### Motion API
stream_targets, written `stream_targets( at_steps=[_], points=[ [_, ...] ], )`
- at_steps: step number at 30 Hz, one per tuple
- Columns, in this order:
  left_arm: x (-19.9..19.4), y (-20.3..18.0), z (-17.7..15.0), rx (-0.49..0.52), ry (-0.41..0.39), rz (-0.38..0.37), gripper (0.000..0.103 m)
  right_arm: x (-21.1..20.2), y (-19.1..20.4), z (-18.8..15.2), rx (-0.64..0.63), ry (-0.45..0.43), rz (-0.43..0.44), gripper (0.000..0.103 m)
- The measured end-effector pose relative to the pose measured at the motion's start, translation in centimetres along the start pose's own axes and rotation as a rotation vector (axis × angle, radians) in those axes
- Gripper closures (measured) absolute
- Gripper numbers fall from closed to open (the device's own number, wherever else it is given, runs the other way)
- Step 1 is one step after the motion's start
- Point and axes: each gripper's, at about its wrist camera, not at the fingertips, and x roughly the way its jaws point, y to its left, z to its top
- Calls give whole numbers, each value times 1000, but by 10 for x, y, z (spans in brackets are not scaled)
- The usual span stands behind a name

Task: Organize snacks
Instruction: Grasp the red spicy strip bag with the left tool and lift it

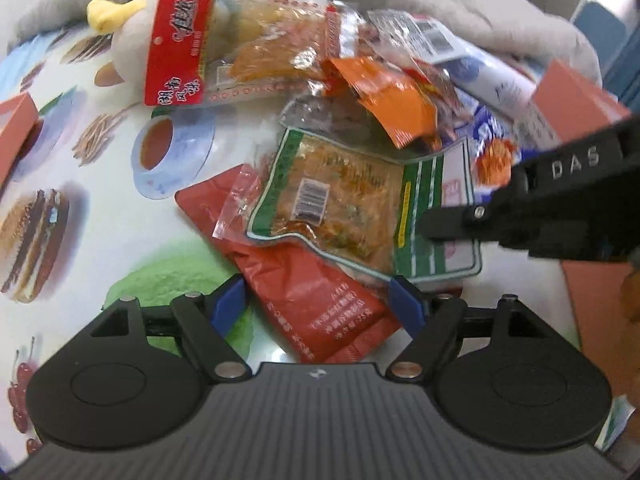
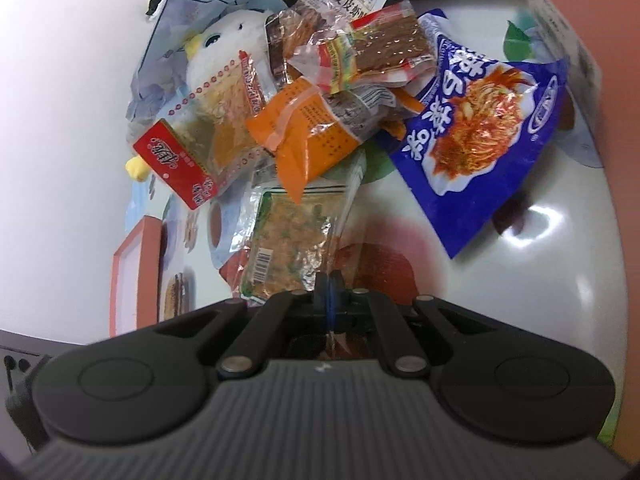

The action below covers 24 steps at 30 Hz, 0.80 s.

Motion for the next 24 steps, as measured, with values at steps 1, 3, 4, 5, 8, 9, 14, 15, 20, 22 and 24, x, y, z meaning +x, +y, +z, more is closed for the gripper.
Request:
stream_targets(
  at_steps=[1,3,4,5,8,9,14,15,20,22,24],
  points=[
    [0,-1,-1,3,2,3,24,-1,0,-1,-4,-2,-6,100],
    [-1,-1,-3,14,6,11,28,-2,-1,-3,-3,1,-10,100],
    [-2,-1,-4,24,7,19,31,-3,-2,-4,-8,3,-16,100],
    [-3,-2,-5,30,10,14,32,-4,-1,-6,-16,3,-24,100],
    [-9,5,-9,3,12,-4,40,-9,1,-12,-43,-3,-37,100],
    [-12,8,-10,-9,15,-6,43,-11,1,-14,-52,-7,-43,100],
    [-24,17,-17,-62,26,-17,55,-25,4,-27,-62,-24,-57,100],
    [-26,20,-19,-75,29,-21,58,-29,5,-30,-66,-30,-58,100],
    [-46,30,-34,-139,24,-33,67,-50,12,-49,-101,-64,-86,100],
    [-56,33,-41,-166,17,-34,69,-59,16,-59,-126,-79,-107,100],
    [-65,35,-48,-190,13,-47,69,-67,18,-69,-140,-88,-121,100]
  ],
)
